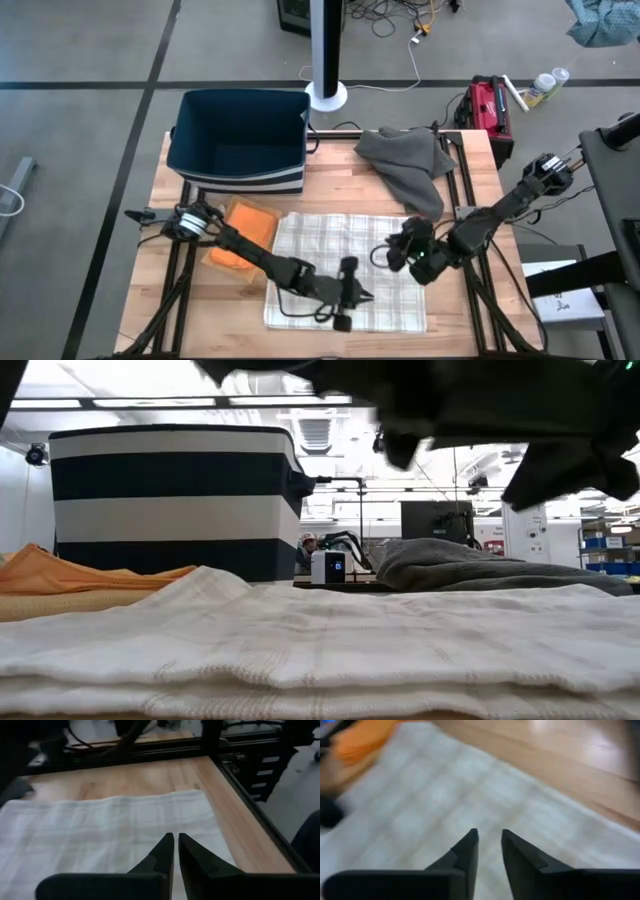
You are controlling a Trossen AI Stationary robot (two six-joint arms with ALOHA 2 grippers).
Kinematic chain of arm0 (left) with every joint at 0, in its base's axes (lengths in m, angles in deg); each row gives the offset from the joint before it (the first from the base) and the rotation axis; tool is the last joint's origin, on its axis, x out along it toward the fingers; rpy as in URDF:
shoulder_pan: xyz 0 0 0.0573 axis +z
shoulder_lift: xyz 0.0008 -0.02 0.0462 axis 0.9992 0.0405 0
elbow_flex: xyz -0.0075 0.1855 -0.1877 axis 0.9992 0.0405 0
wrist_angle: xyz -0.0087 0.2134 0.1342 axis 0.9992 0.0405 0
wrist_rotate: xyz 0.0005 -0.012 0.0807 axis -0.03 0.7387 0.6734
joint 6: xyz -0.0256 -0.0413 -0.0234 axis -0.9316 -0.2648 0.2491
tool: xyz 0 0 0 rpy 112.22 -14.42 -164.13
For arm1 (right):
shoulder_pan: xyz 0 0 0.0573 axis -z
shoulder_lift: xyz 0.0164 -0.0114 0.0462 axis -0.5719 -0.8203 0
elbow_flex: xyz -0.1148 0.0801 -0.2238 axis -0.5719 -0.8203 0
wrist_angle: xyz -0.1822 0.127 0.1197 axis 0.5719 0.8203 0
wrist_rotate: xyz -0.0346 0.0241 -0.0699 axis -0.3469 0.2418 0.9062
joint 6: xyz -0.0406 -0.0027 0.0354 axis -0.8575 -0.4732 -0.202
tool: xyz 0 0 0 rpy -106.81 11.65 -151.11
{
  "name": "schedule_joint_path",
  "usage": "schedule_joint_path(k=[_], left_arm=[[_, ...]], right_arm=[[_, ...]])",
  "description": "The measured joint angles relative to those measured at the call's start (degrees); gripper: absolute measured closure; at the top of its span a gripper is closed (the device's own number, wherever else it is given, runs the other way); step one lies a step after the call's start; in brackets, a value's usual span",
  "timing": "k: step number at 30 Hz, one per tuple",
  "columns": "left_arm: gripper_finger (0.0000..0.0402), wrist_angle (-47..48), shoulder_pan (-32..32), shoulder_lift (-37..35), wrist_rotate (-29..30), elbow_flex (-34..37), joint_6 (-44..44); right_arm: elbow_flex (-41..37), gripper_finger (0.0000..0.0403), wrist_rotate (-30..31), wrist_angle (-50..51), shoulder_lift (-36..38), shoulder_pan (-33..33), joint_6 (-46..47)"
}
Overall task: Fold towel
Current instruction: Fold the white patterned kitchen towel
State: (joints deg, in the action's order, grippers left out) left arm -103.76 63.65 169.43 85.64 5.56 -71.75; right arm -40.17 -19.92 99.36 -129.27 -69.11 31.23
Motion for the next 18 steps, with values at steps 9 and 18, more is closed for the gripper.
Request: schedule_joint_path(k=[9,18], left_arm=[[0.0261,15.5,0.5,15.7,-3.1,-29.0,-0.6],[0.0124,16.8,0.7,30.9,-3.0,-49.7,-3.2]], right_arm=[[0.0,0.0228,-14.0,31.9,1.7,8.1,24.5],[0.0,0.0191,-16.2,29.9,1.6,10.4,20.4]])
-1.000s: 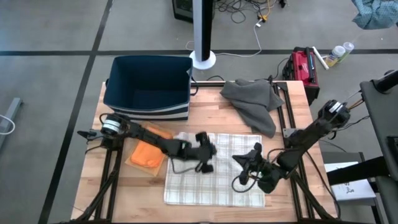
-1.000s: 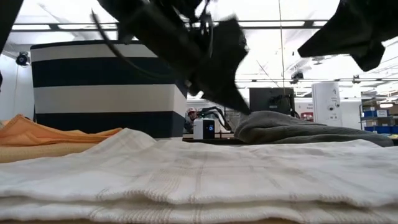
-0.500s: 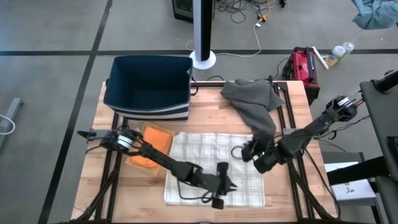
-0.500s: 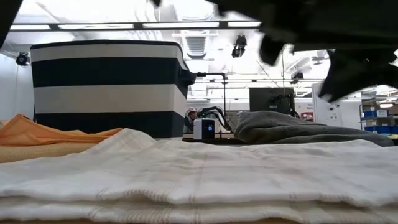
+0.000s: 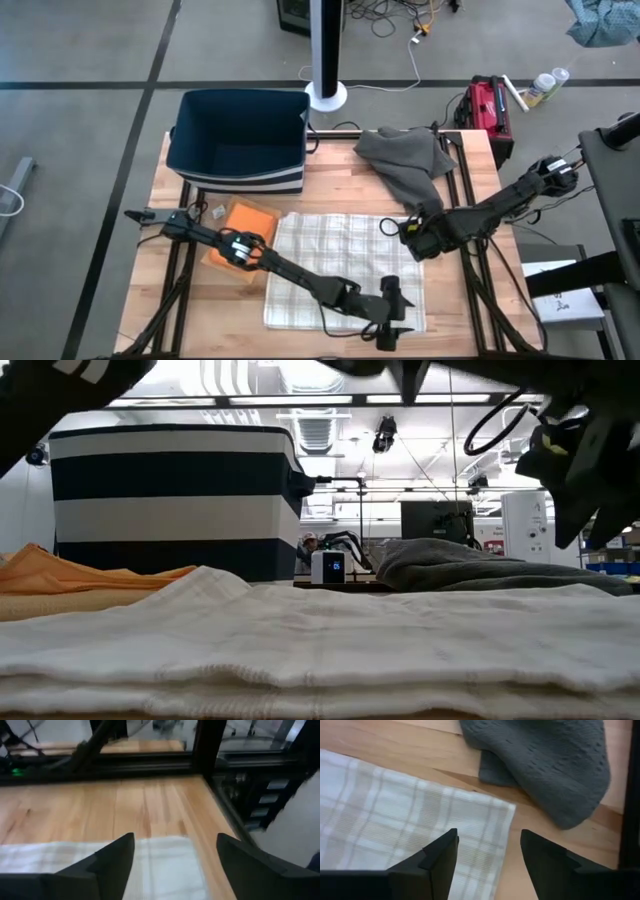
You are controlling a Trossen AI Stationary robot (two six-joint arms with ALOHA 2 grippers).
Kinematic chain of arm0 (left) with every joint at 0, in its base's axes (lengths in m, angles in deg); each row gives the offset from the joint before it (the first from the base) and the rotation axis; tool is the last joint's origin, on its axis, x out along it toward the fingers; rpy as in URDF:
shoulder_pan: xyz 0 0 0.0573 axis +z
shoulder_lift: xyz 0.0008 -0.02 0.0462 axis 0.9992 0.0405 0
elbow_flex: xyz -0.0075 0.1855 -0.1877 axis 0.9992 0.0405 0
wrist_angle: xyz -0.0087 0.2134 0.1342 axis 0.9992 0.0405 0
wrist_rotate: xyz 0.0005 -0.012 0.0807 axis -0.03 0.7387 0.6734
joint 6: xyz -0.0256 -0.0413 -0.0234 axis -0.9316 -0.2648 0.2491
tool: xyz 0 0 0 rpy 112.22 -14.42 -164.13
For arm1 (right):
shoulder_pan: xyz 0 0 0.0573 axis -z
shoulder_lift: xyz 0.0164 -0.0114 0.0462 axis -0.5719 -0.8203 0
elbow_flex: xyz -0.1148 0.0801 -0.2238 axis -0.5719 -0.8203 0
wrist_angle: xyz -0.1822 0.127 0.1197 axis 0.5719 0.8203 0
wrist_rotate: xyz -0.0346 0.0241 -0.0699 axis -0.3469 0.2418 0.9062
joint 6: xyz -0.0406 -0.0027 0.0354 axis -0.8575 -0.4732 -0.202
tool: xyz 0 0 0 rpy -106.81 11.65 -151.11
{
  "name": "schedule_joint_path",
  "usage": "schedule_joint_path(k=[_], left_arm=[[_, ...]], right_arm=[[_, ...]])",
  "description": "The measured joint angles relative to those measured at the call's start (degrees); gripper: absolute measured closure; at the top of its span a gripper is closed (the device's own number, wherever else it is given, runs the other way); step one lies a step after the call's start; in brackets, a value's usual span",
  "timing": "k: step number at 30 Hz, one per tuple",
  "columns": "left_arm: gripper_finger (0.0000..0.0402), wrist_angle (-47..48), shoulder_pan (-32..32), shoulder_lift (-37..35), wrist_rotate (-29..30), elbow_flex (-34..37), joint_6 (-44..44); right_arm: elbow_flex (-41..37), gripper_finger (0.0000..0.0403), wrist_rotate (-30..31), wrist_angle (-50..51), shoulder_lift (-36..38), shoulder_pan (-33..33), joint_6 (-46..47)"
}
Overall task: Fold towel
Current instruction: Fold the white patterned kitchen towel
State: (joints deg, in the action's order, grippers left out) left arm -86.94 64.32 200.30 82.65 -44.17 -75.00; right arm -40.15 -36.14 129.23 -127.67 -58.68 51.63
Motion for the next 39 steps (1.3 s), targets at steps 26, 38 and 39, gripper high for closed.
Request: schedule_joint_path(k=[26,38,39], left_arm=[[0.0136,-13.0,0.0,0.1,-1.3,15.6,2.2],[0.0225,-1.6,0.1,-0.4,-1.0,13.1,2.2],[0.0240,-0.7,0.1,-0.4,-0.9,12.5,2.3]], right_arm=[[-0.9,0.0181,0.2,-1.6,-0.3,2.6,2.5],[-1.2,0.0187,0.2,-2.7,-0.3,2.8,1.8],[-1.3,0.0186,0.2,-2.7,-0.3,2.8,1.8]])
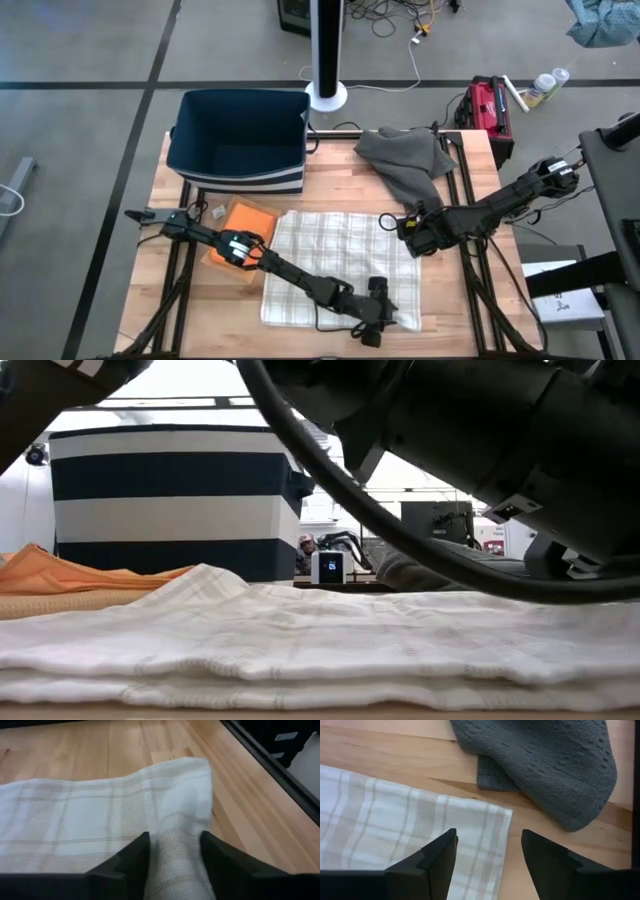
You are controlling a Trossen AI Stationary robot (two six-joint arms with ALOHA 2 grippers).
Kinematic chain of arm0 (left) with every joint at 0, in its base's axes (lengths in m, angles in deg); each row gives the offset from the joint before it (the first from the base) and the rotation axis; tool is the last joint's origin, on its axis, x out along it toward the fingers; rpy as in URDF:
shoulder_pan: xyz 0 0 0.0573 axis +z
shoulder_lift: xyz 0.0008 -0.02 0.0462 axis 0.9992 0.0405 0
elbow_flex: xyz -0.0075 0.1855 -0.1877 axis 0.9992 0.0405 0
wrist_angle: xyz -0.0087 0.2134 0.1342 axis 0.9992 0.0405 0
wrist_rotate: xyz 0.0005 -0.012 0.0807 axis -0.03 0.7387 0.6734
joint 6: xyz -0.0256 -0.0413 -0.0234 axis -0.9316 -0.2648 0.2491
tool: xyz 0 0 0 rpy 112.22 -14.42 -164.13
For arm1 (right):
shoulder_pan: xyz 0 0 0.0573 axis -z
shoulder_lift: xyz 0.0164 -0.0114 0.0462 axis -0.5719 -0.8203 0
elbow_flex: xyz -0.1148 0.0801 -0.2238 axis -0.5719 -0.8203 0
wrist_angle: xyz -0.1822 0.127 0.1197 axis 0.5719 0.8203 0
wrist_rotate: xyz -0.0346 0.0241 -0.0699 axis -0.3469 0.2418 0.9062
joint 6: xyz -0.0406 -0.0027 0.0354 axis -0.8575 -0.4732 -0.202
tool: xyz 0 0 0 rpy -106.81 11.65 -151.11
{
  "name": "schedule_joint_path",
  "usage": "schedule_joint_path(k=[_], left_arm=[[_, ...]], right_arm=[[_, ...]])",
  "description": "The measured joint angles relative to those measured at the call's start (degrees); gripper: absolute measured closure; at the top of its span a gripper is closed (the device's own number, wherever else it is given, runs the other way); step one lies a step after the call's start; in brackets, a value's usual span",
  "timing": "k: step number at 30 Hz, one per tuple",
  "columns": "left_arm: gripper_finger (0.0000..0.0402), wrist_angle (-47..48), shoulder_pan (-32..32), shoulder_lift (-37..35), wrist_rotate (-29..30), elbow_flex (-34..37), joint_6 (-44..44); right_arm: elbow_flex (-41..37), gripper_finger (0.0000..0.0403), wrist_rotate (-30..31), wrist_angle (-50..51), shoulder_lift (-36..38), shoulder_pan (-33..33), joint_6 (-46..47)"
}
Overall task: Fold towel
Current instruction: Fold the white patterned kitchen towel
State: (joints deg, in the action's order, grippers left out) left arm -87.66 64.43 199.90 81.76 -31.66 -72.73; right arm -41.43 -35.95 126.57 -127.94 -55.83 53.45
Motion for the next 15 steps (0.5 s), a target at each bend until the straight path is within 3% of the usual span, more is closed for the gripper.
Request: schedule_joint_path(k=[4,9,12,15], left_arm=[[0.0305,1.0,0.0,0.2,0.2,-1.3,0.3],[0.0381,1.9,0.0,0.2,0.2,-1.8,0.4],[0.0391,1.9,0.0,0.2,0.2,-1.7,0.4],[0.0374,1.9,0.0,0.2,0.2,-1.7,0.2]], right_arm=[[-0.4,0.0181,-1.1,-0.2,0.0,0.0,1.3],[-2.7,0.0179,-8.2,-1.3,0.0,0.6,2.8],[-5.2,0.0182,-9.2,-6.1,0.0,0.7,3.0],[-8.8,0.0183,-8.7,-12.6,0.0,1.4,2.8]])
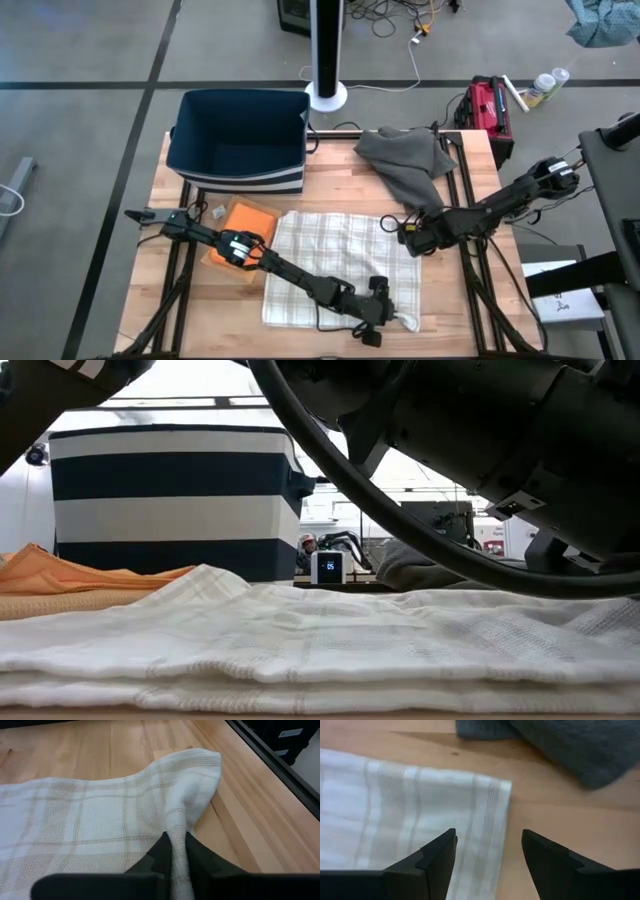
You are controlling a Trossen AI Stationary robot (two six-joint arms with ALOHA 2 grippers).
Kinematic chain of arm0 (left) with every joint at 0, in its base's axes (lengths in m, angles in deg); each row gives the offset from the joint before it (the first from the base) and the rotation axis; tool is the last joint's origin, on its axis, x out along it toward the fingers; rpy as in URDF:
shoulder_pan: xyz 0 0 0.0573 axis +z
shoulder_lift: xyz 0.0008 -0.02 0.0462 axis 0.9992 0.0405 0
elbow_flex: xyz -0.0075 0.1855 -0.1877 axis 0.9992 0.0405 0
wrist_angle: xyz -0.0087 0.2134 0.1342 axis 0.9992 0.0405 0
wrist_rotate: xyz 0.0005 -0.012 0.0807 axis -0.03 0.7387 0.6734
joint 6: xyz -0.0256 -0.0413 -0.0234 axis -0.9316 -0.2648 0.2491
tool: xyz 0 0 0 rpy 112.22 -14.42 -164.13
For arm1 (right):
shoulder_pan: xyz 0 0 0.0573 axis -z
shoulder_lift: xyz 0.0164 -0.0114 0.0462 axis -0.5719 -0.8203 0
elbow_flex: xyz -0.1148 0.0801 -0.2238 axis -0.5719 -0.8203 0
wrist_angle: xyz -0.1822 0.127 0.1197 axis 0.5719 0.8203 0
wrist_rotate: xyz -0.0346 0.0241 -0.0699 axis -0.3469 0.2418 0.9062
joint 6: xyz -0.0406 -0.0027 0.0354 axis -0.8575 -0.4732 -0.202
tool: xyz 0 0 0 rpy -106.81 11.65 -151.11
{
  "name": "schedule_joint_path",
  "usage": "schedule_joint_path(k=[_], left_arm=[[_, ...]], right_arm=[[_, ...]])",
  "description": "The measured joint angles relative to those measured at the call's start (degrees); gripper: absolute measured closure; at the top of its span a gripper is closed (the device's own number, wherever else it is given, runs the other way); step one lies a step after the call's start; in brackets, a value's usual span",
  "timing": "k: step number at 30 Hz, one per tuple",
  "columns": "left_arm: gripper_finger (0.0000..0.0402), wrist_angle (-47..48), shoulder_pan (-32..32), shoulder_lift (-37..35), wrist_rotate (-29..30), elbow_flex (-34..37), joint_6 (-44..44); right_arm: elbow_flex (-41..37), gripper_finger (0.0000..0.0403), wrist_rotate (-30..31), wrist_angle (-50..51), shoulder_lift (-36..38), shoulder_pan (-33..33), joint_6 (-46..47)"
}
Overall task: Fold towel
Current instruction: Fold the white patterned kitchen towel
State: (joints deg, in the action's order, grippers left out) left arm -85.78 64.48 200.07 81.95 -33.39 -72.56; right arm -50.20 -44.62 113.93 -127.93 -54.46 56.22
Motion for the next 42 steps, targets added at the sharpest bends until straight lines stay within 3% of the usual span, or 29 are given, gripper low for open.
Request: schedule_joint_path(k=[6,16,20,28,32,37,42], left_arm=[[0.0365,-0.1,-0.2,0.0,0.0,0.0,0.3],[0.0350,-1.6,-0.3,0.0,0.1,0.1,2.1],[0.0308,-3.1,-0.6,-0.1,0.1,0.2,2.3],[0.0184,-7.9,-1.5,0.1,-0.5,-1.4,2.0],[0.0147,-11.6,-1.3,0.6,-0.2,-1.0,1.0],[0.0150,-12.2,-0.8,3.3,0.9,-0.9,-0.3],[0.0203,-11.4,-0.2,3.3,1.3,-0.2,-2.9]], right_arm=[[-3.7,0.0187,8.4,-3.1,0.0,0.9,0.1],[-5.6,0.0203,7.6,-8.8,0.2,2.4,-3.0],[-5.6,0.0203,7.4,-8.9,0.1,2.4,-3.4],[-5.7,0.0204,7.5,-9.2,0.1,2.4,-3.7],[-5.7,0.0204,7.5,-9.4,0.1,2.4,-3.7],[-5.7,0.0204,7.5,-9.5,0.0,2.4,-3.7],[-5.7,0.0204,7.4,-9.7,0.0,2.4,-3.8]])
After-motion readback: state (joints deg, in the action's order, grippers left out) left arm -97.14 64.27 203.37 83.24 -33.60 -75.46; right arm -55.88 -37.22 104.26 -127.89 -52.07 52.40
